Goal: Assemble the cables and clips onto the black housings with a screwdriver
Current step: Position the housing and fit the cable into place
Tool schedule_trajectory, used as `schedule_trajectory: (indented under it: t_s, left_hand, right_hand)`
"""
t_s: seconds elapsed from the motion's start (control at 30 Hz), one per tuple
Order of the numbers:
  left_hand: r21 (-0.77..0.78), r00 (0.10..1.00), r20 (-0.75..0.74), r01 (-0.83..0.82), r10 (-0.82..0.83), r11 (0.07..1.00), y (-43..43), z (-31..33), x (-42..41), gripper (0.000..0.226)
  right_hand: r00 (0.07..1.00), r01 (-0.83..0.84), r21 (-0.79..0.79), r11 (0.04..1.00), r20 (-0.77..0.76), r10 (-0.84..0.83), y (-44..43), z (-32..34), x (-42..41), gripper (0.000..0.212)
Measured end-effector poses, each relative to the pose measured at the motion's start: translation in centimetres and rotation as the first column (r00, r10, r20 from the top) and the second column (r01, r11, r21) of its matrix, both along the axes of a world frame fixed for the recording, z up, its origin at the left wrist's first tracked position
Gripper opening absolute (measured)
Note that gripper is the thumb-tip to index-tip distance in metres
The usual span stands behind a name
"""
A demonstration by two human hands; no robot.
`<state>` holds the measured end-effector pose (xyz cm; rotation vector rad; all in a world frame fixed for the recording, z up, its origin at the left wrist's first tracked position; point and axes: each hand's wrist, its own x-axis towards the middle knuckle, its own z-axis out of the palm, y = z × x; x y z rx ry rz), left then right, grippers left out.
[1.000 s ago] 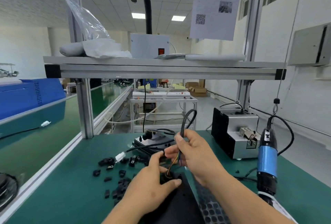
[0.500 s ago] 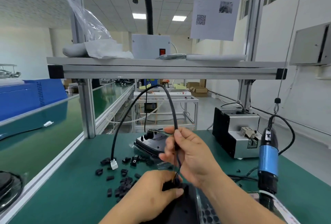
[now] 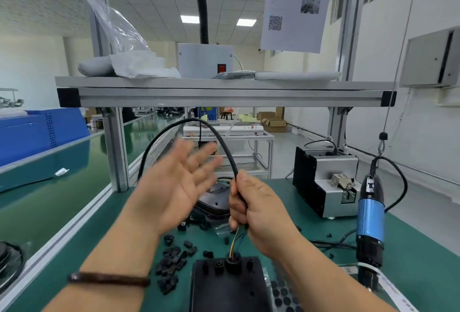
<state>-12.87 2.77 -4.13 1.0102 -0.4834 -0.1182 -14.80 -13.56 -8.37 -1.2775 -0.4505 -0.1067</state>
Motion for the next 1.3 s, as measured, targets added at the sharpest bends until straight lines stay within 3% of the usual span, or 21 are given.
schedule_trajectory:
  t_s: [0.03,0.1,0.17,0.2,0.23,0.3,0.37,0.43,0.53,0.67,0.73,0.77,0.83,0.9,0.97,1.03,1.17,1.3]
  left_hand:
    - [-0.19,0.996,-0.08,-0.049,0.034,0.981,0.4,1.5,0.7,0.059]
    - [-0.566,0.952,-0.305,-0.206,0.03,0.798,1.4,4.3,1.7,0.048]
    - [-0.717,0.882,-0.47,-0.359,-0.034,0.597,2.6,5.8,2.8,0.03]
    - [-0.677,0.849,-0.528,-0.395,-0.035,0.621,3.0,6.1,3.1,0.026]
    - [-0.58,0.821,-0.571,-0.386,-0.02,0.717,3.0,6.1,3.5,0.027]
    - [-0.292,0.825,-0.565,-0.223,0.021,0.93,2.5,5.5,3.8,0.036]
    - [-0.027,0.85,-0.526,-0.007,-0.009,1.0,1.8,4.7,3.3,0.04]
    - [0.18,0.871,-0.49,0.137,-0.031,0.974,1.2,4.2,2.6,0.036]
    - [0.443,0.908,-0.419,0.219,-0.015,0.869,0.7,4.0,1.6,0.031]
    - [0.72,0.956,-0.291,0.24,-0.032,0.651,1.0,4.5,1.0,0.037]
    - [0.779,0.967,-0.247,0.237,-0.063,0.58,1.7,4.9,1.0,0.037]
    - [0.792,0.968,-0.234,0.241,-0.087,0.561,2.2,5.1,1.0,0.037]
    - [0.792,0.967,-0.216,0.256,-0.137,0.554,3.1,5.5,1.2,0.036]
    - [0.771,0.964,-0.2,0.264,-0.173,0.579,4.0,5.8,1.3,0.034]
    - [0.76,0.97,-0.171,0.242,-0.174,0.604,4.5,5.7,1.5,0.034]
    - [0.765,0.985,-0.12,0.171,-0.124,0.621,4.6,5.5,1.6,0.034]
    - [0.818,0.99,0.118,-0.141,0.077,0.558,4.7,5.5,1.5,0.04]
    - [0.827,0.945,0.3,-0.327,0.134,0.458,5.5,6.1,0.9,0.047]
  right_hand:
    - [1.0,0.013,0.005,1.0,-0.005,-0.013,-0.1,0.0,-0.1,0.04]
    - [1.0,0.012,0.014,1.0,-0.022,-0.011,-0.4,-0.2,-0.4,0.04]
    - [1.0,-0.016,-0.008,1.0,-0.022,0.016,-0.7,-0.6,-0.9,0.038]
    - [1.0,-0.028,-0.042,0.999,-0.015,0.028,-0.9,-0.7,-1.1,0.039]
    - [1.0,-0.03,-0.098,0.995,-0.003,0.03,-1.1,-0.6,-1.2,0.043]
    - [1.0,0.01,-0.23,0.973,0.028,-0.003,-1.3,0.2,-1.1,0.047]
    - [0.997,0.077,-0.249,0.965,0.023,-0.074,-1.6,1.8,-0.2,0.042]
    - [0.987,0.145,-0.194,0.97,-0.046,-0.157,-1.9,3.5,1.2,0.033]
    - [0.94,0.248,-0.161,0.955,-0.2,-0.277,-1.8,5.3,3.4,0.027]
    - [0.84,0.284,-0.066,0.957,-0.464,-0.281,-2.2,5.7,6.0,0.054]
    - [0.814,0.323,0.021,0.946,-0.516,-0.267,-3.0,5.6,7.0,0.05]
    - [0.807,0.337,-0.033,0.941,-0.504,-0.307,-3.5,5.3,7.4,0.045]
    - [0.81,0.292,-0.309,0.905,-0.423,-0.406,-4.0,4.5,7.7,0.043]
    - [0.829,0.174,-0.523,0.834,-0.38,-0.411,-3.8,3.8,7.5,0.055]
    - [0.843,0.108,-0.543,0.832,-0.394,-0.366,-3.5,3.3,7.3,0.06]
    - [0.865,0.153,-0.5,0.852,-0.35,-0.361,-3.5,3.1,7.2,0.051]
    - [0.9,0.343,-0.592,0.729,-0.016,-0.436,-4.3,2.4,7.5,0.038]
    - [0.833,0.543,-0.656,0.524,0.337,-0.439,-6.2,2.6,7.4,0.041]
